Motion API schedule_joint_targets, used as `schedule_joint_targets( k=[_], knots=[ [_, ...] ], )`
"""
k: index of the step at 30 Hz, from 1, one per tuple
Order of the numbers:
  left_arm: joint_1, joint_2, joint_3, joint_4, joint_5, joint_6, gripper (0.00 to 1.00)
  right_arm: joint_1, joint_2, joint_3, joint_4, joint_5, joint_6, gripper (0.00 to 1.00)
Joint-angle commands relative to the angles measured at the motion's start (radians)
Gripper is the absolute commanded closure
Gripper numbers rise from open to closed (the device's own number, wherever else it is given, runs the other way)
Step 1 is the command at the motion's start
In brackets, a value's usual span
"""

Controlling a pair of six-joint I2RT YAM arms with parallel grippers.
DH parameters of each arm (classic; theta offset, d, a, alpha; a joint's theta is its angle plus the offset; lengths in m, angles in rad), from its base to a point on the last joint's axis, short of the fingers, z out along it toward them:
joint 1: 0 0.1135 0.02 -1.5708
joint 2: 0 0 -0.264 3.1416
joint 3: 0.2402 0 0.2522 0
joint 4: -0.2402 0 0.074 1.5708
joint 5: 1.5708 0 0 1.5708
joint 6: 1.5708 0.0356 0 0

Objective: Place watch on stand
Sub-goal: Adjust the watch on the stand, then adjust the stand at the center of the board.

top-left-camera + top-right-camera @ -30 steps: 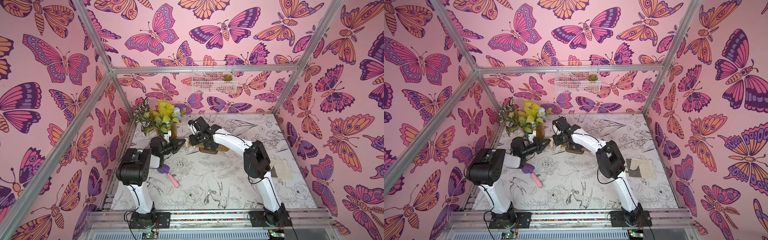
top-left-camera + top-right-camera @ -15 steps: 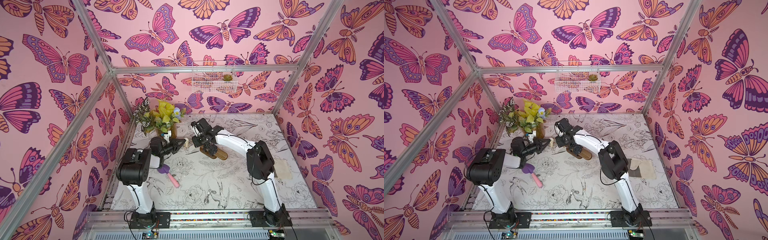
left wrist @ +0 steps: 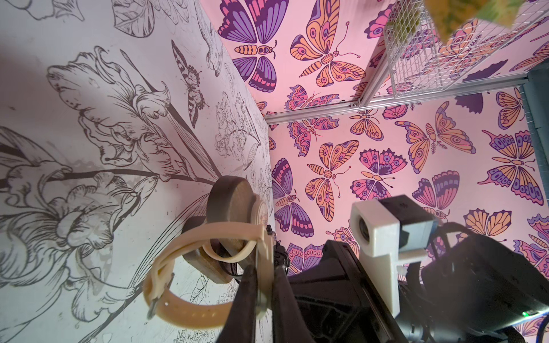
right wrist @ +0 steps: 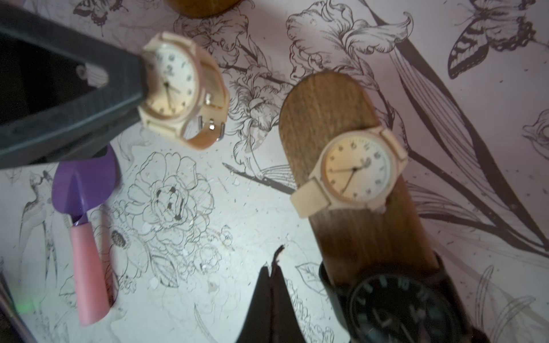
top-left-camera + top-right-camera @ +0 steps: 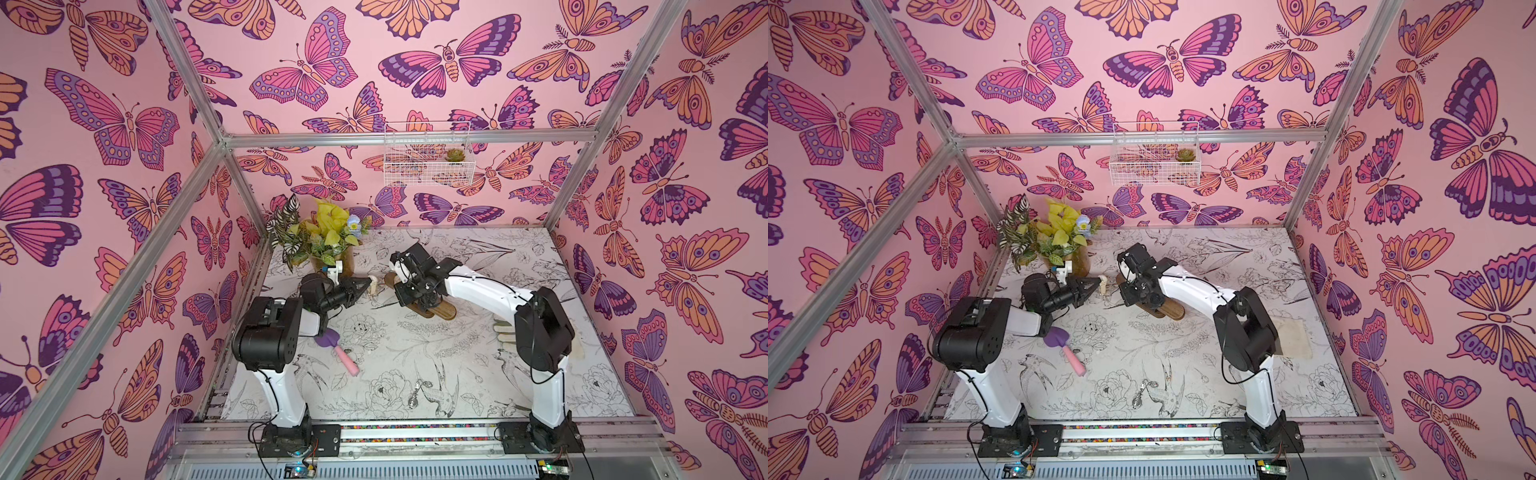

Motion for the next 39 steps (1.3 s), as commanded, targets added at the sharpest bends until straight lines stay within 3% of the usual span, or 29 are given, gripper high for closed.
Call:
schedule_joint_targets(
  k=[1,10,14,18,23,39],
  knots=[
    [0.003,-0.028,0.018,0.015,0.014,0.006,1.00,0.010,-0.092,-0.092,-0.003,-0.043,0.013,1.00],
    [-0.006,-0.041,0.074,-0.079,-0.010,0.058,1.00,0.011,-0.330,-0.424,0.000,-0.027,0.093,1.00],
    [-0.027,-0.064,0.100,-0.174,-0.029,0.122,1.00,-0.004,-0.343,-0.503,0.003,-0.021,0.115,1.00],
    [-0.057,-0.075,0.131,-0.254,-0.043,0.176,1.00,-0.092,-0.359,-0.569,0.060,-0.044,0.135,1.00],
    [-0.073,-0.075,0.136,-0.267,-0.046,0.183,1.00,-0.201,-0.378,-0.577,0.091,-0.084,0.124,1.00],
    [-0.093,-0.125,0.073,-0.273,-0.051,0.183,1.00,-0.373,-0.278,-0.439,0.116,-0.079,0.055,1.00]
  ],
)
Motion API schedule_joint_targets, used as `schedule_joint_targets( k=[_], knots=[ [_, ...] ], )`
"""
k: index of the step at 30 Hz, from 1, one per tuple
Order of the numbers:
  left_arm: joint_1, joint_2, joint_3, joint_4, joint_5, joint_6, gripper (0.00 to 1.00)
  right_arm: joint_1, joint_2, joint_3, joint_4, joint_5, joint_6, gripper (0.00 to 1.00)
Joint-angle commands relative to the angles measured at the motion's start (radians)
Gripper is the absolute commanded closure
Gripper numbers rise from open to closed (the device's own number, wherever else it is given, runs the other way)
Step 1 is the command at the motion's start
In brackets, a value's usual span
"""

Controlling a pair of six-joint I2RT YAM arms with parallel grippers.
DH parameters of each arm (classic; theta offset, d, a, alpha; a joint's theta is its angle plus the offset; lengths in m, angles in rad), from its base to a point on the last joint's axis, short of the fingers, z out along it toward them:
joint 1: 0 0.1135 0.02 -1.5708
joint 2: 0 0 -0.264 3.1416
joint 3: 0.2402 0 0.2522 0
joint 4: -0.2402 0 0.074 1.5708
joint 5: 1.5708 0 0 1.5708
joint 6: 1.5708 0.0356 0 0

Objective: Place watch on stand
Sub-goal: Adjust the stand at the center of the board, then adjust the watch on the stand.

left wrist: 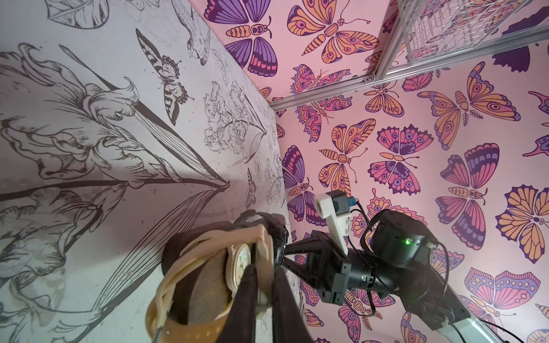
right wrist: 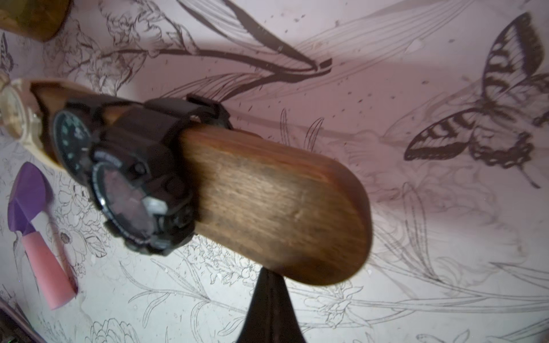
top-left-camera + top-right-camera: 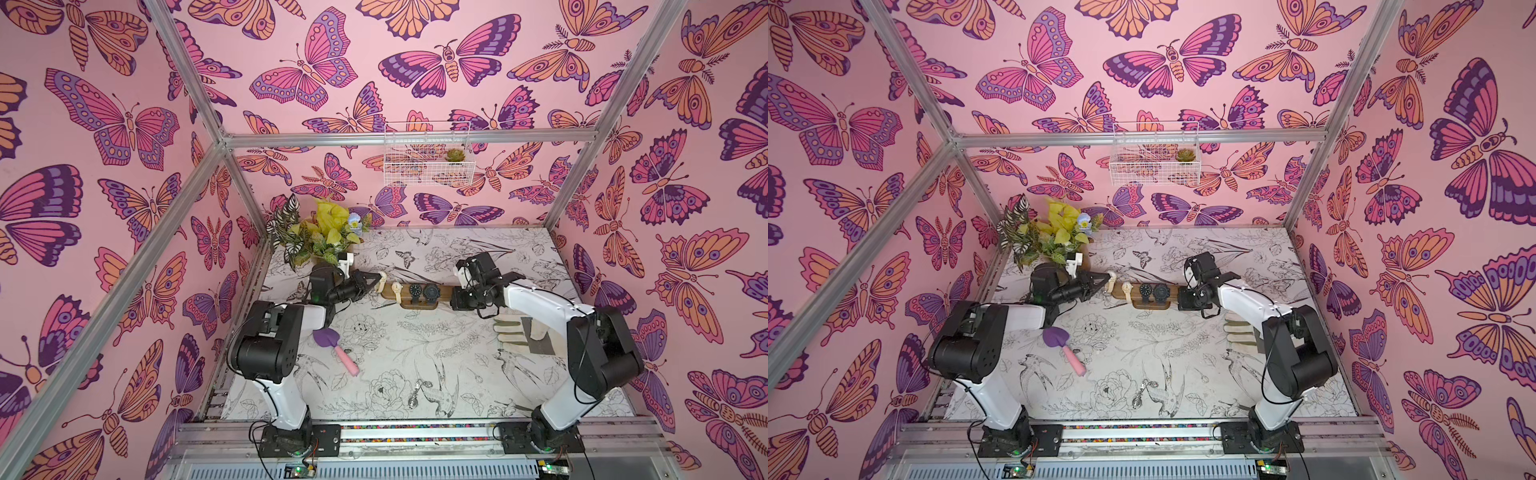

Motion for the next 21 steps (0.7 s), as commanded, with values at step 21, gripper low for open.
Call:
schedule_joint_targets(
  k=[21],
  knots=[
    [-0.007,-0.151,-0.097,-0.082,-0.016,0.068,1.00,0.332,0.059,0.382,-0.170,0.156,-0.089,1.00]
  ],
)
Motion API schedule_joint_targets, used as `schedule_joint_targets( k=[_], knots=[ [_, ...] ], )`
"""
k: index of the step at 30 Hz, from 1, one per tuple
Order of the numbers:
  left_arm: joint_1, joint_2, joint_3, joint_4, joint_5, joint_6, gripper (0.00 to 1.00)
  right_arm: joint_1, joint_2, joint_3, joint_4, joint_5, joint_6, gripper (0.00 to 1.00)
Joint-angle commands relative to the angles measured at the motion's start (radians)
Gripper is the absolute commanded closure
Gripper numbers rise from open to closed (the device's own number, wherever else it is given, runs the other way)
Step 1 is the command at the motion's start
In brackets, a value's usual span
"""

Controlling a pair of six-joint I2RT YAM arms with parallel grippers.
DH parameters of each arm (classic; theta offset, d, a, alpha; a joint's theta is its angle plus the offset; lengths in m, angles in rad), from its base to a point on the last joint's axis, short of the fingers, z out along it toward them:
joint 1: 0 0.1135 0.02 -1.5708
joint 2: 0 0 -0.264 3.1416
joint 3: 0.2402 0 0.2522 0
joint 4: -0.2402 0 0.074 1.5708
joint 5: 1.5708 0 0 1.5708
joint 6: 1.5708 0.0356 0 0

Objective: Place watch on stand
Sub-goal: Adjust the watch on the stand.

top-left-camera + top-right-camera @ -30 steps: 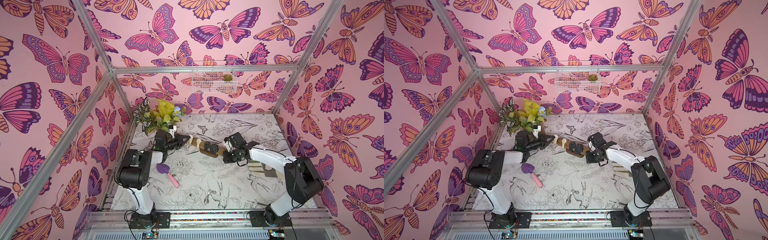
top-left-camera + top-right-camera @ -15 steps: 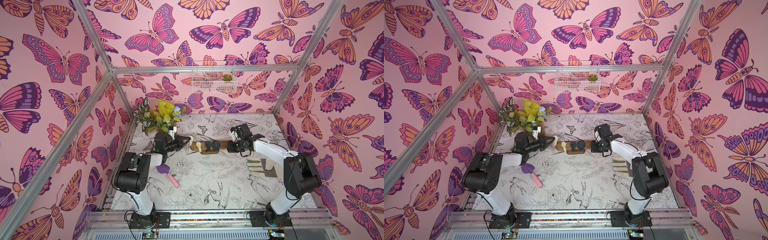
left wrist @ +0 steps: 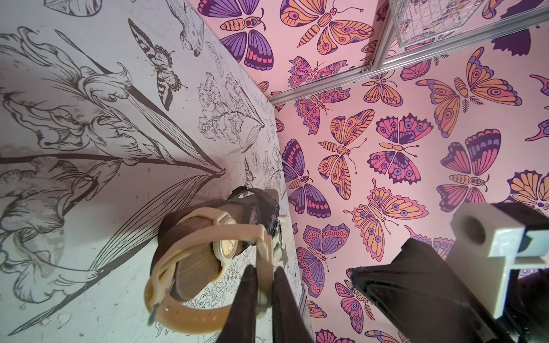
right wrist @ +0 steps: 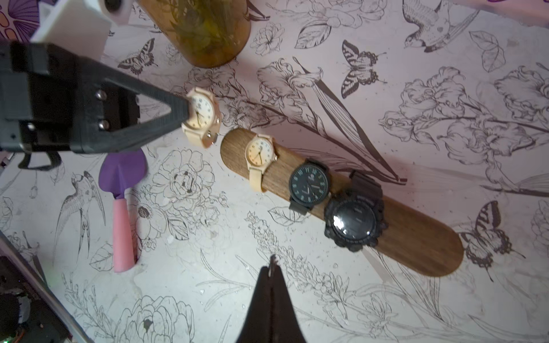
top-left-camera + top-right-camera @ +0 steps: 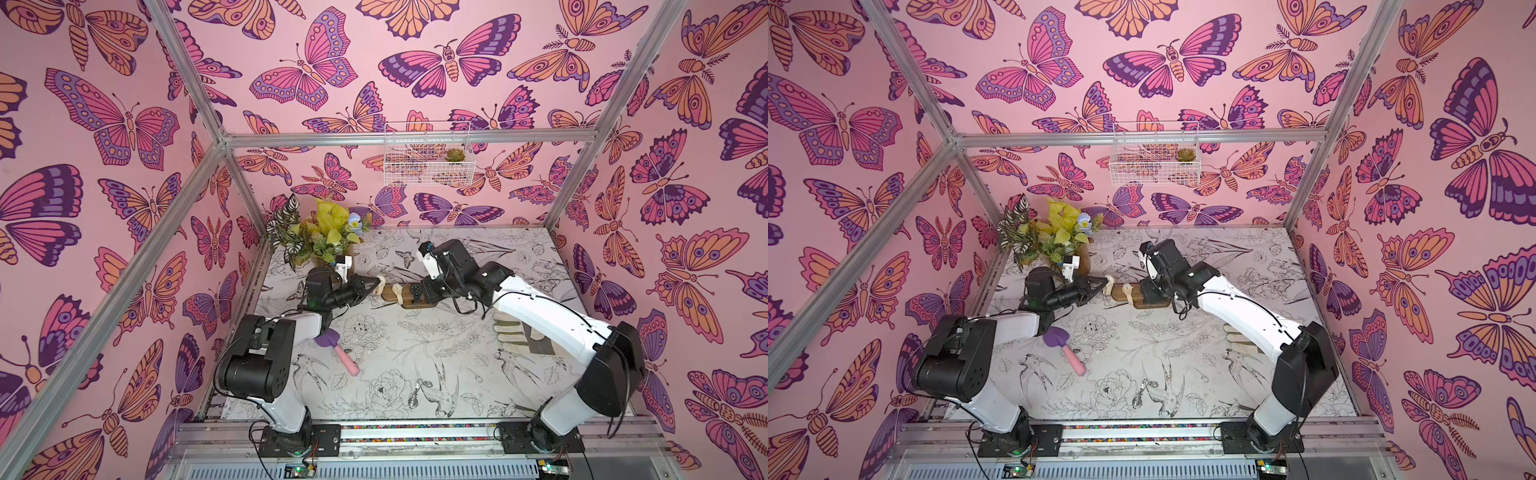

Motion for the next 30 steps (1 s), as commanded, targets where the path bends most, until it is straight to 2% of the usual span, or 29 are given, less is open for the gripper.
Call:
schedule_joint_targets(
  k=[1,7,11,20,30],
  knots=[
    [-0.007,-0.025,-0.024,-0.009,-0.006,0.024,1.00,0.007,0.133,0.078,-0.005,-0.059,-0.005,1.00],
    [-0.007,-0.038,-0.043,-0.029,-0.007,0.039,1.00,0.035,0.302,0.256,-0.033,-0.118,-0.008,1.00],
    [-0.007,-0.037,-0.050,-0.030,-0.006,0.044,1.00,0.039,0.366,0.321,-0.039,-0.132,-0.005,1.00],
    [-0.007,-0.024,-0.048,-0.032,-0.001,0.050,1.00,0.039,0.463,0.392,-0.041,-0.141,-0.005,1.00],
    [-0.007,-0.019,-0.050,-0.032,-0.003,0.053,1.00,0.037,0.511,0.422,-0.054,-0.065,-0.011,1.00]
  ],
)
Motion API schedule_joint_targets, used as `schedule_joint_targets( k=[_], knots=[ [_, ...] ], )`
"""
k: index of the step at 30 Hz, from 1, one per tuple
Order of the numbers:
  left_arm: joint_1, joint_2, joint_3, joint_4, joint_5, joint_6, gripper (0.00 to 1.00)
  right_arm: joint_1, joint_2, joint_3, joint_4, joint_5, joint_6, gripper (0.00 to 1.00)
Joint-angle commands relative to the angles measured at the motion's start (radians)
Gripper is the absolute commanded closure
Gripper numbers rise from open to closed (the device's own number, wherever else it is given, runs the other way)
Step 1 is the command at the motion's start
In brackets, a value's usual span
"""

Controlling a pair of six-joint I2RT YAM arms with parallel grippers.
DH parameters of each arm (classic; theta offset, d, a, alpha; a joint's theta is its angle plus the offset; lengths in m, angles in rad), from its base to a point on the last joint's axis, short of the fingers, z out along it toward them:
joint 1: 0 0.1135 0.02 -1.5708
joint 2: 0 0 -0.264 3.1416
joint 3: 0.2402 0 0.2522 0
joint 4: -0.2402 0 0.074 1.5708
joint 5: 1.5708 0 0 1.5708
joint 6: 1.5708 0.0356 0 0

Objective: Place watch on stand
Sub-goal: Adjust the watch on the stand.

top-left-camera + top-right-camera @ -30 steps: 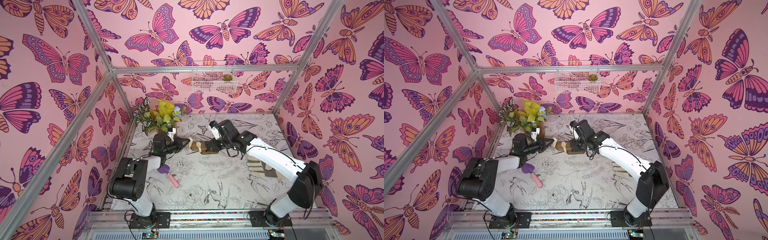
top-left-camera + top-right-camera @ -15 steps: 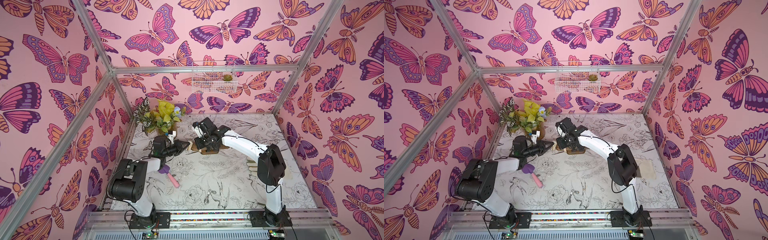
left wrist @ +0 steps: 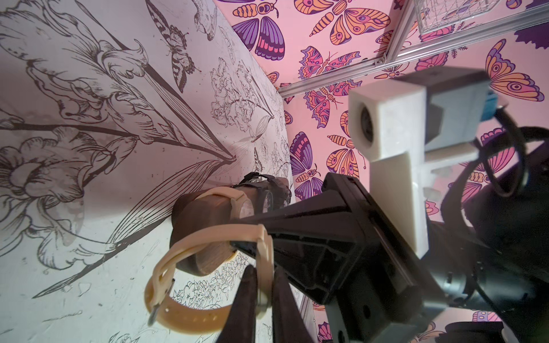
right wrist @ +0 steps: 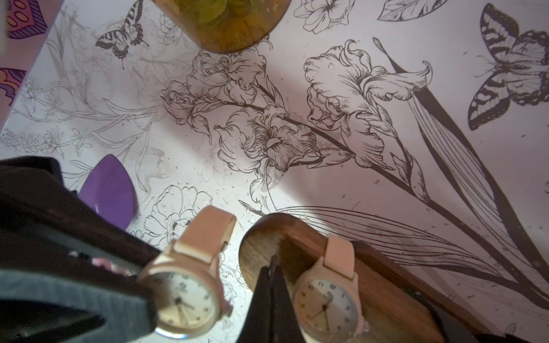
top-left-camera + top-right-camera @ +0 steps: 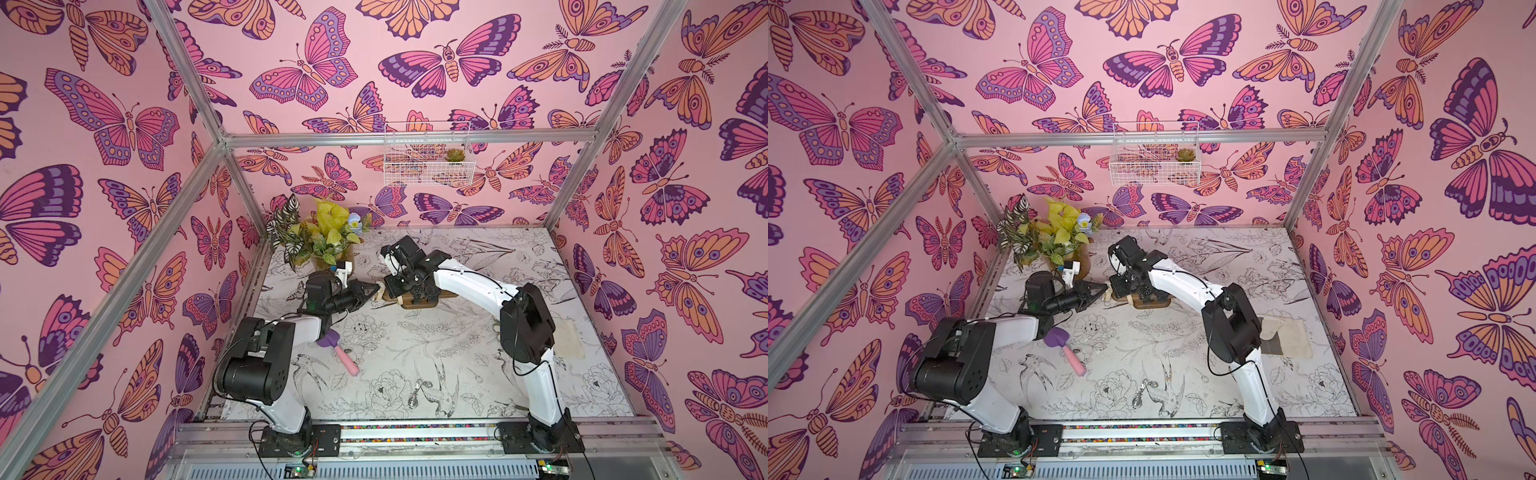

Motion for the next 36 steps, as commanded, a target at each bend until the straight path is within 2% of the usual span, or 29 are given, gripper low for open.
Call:
schedule_joint_targets(
  k=[1,22,27,36],
  knots=[
    [-0.007,-0.001,-0.012,-0.002,-0.004,0.026,1.00,0.000,0.011,0.032,-0.030,0.048,-0.008,1.00],
    [-0.030,0.022,-0.006,0.005,-0.002,0.024,1.00,-0.024,-0.052,-0.043,-0.037,0.077,0.002,1.00],
    [-0.046,0.058,0.006,0.018,0.002,0.026,1.00,-0.024,-0.123,-0.086,-0.028,0.049,0.019,1.00],
    [-0.047,0.107,0.042,0.050,0.007,0.011,1.00,-0.024,-0.283,-0.182,-0.044,0.077,0.029,1.00]
  ],
)
